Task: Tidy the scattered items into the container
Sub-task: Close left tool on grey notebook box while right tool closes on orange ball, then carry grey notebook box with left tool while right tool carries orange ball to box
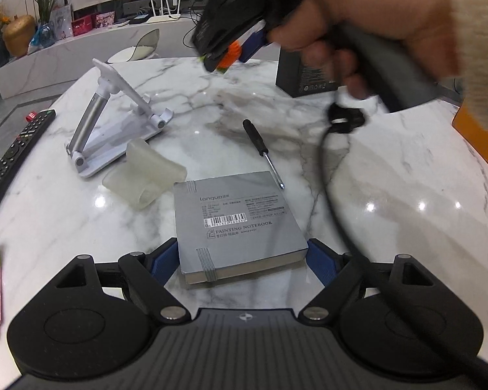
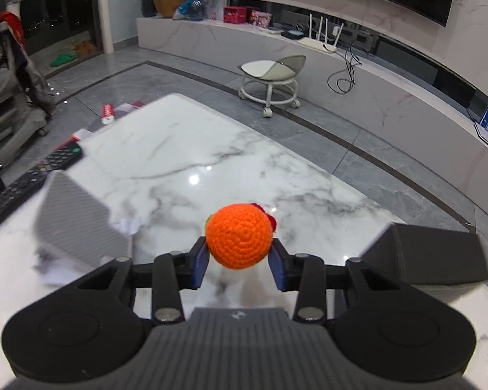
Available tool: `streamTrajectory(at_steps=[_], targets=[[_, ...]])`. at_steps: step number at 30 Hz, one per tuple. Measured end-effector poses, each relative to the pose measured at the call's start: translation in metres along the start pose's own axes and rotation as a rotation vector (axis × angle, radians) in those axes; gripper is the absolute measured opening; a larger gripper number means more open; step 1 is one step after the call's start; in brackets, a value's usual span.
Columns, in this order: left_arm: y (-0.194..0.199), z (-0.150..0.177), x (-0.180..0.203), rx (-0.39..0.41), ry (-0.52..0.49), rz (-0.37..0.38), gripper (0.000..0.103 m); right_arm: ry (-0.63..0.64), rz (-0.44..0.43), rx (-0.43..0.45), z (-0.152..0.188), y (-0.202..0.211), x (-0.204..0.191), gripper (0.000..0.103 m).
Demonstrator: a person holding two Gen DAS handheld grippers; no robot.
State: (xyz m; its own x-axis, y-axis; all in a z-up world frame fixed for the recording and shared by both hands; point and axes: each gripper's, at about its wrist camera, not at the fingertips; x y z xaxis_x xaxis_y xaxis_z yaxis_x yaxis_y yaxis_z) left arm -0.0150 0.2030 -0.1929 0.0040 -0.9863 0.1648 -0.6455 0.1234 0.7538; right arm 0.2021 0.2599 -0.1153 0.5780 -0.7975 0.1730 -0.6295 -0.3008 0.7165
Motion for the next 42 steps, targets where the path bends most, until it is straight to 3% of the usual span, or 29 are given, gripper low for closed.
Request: streamTrajectory(at_steps=[11, 15, 19, 32, 38, 42], targets=[[0.032, -0.006, 0.010, 0.088, -0.034, -0.050, 0.097, 0.012, -0.048, 0.093, 0.045, 0.105, 0.056, 0.042], [0.028, -0.006, 0.021, 0.067, -0.082, -0.081, 0.097, 0.015, -0.023, 0.112, 0.073, 0.139, 0.085, 0.042], [0.032, -0.008, 0.027, 0.079, -0.078, -0.060, 0.097, 0.004, 0.015, 0.136, 0.099, 0.167, 0.119, 0.042], [0.047, -0.021, 0.054, 0.059, -0.055, -0.139, 0.097, -0.163, 0.057, 0.214, 0.156, 0.219, 0.218, 0.042], [0.057, -0.048, 0.086, 0.078, -0.097, -0.156, 0.097, -0.212, 0.064, 0.256, 0.164, 0.235, 0.250, 0.042], [0.069, -0.083, 0.114, 0.134, -0.142, -0.151, 0.097, -0.225, 0.090, 0.301, 0.164, 0.258, 0.276, 0.042]])
Point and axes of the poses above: each gripper's, at about its wrist camera, not at the fingertips, and y roughly against the way its jaws point, x to its right, z to its underside, and after that the axes turned 9 degrees about z, right-handed
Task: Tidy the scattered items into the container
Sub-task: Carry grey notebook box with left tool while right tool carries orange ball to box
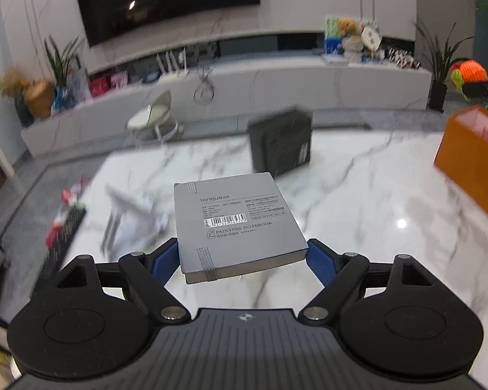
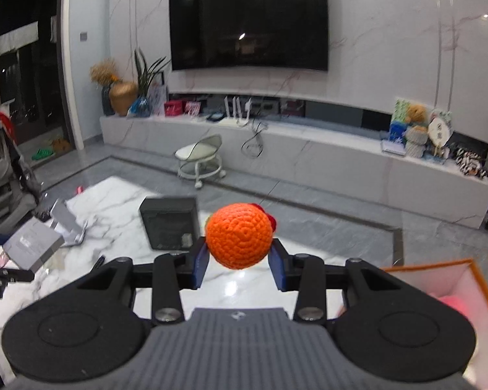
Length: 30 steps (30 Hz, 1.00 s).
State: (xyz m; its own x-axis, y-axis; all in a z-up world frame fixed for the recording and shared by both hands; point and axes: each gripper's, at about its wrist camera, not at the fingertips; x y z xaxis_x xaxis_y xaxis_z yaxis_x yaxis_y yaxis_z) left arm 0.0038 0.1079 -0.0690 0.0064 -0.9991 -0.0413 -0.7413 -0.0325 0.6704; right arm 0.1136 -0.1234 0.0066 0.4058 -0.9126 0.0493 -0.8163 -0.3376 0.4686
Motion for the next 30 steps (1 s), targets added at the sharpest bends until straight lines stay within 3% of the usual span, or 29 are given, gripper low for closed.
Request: streamTrajectory(at_steps=[9, 16, 23, 30], targets=[[0.038, -0.101, 0.080, 0.226, -0.095, 0.104, 0.097, -0.003, 0.087, 0.112, -0.040, 0.064, 0.074, 0.042], [0.058, -0.143, 0.176, 0.363, -0.190, 0.281, 0.097, -0.090, 0.174, 0.176, -0.044, 0.112, 0.141, 0.042], [0.056, -0.150, 0.256, 0.405, -0.249, 0.443, 0.097, -0.147, 0.214, 0.210, -0.039, 0.143, 0.180, 0.042], [0.039, -0.155, 0.305, 0.385, -0.293, 0.526, 0.097, -0.192, 0.231, 0.237, -0.030, 0.163, 0.212, 0.043]])
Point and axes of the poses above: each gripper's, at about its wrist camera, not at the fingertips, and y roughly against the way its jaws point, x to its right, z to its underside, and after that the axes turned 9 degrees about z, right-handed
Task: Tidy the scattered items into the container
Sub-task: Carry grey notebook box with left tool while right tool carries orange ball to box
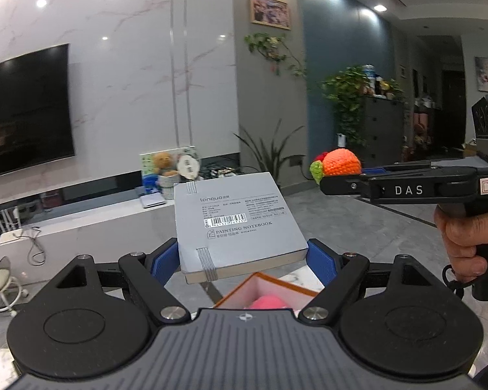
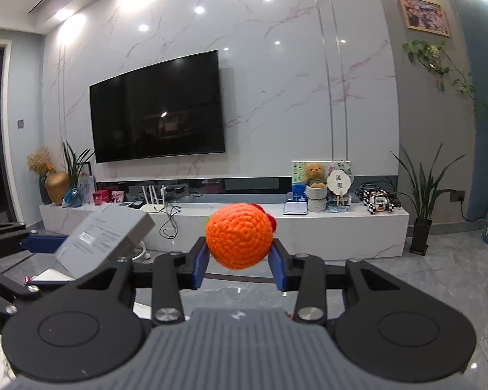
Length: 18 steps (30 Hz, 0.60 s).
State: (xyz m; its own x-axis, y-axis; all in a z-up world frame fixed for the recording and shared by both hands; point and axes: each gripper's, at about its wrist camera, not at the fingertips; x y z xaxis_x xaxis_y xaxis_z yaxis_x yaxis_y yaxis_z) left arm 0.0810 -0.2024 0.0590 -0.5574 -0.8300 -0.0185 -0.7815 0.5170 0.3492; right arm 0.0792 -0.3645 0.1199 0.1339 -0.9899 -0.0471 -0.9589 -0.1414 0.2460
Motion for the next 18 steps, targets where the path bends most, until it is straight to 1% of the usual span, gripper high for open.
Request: streamTrajectory(at_steps=[5, 11, 14, 18], targets=[[-0.027, -0.001, 0.005, -0.007, 0.003, 0.020, 0.097, -0.018, 0.013, -0.031, 0.010, -0.004, 0.019, 0.042], [-0.059, 0.018, 0.010, -0.057, 0.048, 0.047, 0.097, -0.007, 0.021, -0.097, 0.031, -0.018, 0.031, 0.042], [-0.078, 0.036, 0.012, -0.104, 0.061, 0.055, 0.097, 0.009, 0.016, -0.148, 0.050, -0.027, 0.037, 0.042], [-0.105, 0.068, 0.009, -0.196, 0.098, 0.052, 0.097, 0.007, 0.009, -0.243, 0.081, -0.049, 0.042, 0.042]])
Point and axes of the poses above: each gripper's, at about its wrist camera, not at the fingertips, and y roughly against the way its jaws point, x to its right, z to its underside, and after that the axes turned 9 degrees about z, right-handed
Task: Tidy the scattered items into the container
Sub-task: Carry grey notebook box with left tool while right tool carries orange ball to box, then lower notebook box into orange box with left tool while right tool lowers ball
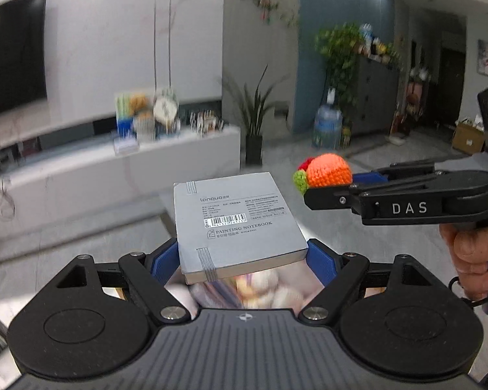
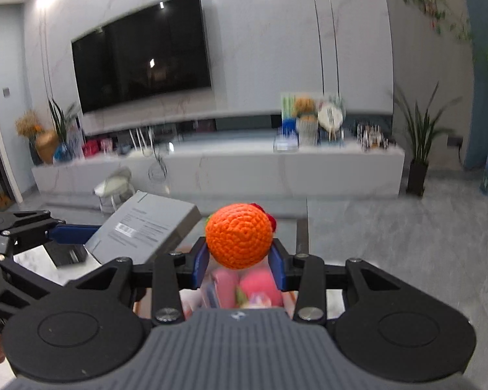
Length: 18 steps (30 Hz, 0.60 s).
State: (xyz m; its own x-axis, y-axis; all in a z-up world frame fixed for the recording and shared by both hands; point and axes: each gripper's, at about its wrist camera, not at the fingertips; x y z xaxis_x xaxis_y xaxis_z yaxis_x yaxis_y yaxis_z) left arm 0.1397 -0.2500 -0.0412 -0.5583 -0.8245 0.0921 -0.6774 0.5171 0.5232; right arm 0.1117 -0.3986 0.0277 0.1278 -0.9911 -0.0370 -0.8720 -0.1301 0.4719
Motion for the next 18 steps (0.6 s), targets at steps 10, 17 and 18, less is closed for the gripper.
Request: streamTrajectory(at_steps=[10, 17, 18], targets=[[-0.039, 0.039, -0.001, -0.140, -0.048, -0.045, 0.097, 0.096, 0.016, -0.223, 0.050, -0.060, -0.008, 0.042], [-0.054, 0.051, -0.001, -0.197, -0.049, -0.038, 0.097, 0.119, 0.010, -0.252, 0.056, -0.066, -0.012, 0.042], [-0.055, 0.053, -0.002, -0.203, -0.049, -0.038, 0.097, 0.122, 0.010, -0.257, 0.057, -0.068, -0.012, 0.042]])
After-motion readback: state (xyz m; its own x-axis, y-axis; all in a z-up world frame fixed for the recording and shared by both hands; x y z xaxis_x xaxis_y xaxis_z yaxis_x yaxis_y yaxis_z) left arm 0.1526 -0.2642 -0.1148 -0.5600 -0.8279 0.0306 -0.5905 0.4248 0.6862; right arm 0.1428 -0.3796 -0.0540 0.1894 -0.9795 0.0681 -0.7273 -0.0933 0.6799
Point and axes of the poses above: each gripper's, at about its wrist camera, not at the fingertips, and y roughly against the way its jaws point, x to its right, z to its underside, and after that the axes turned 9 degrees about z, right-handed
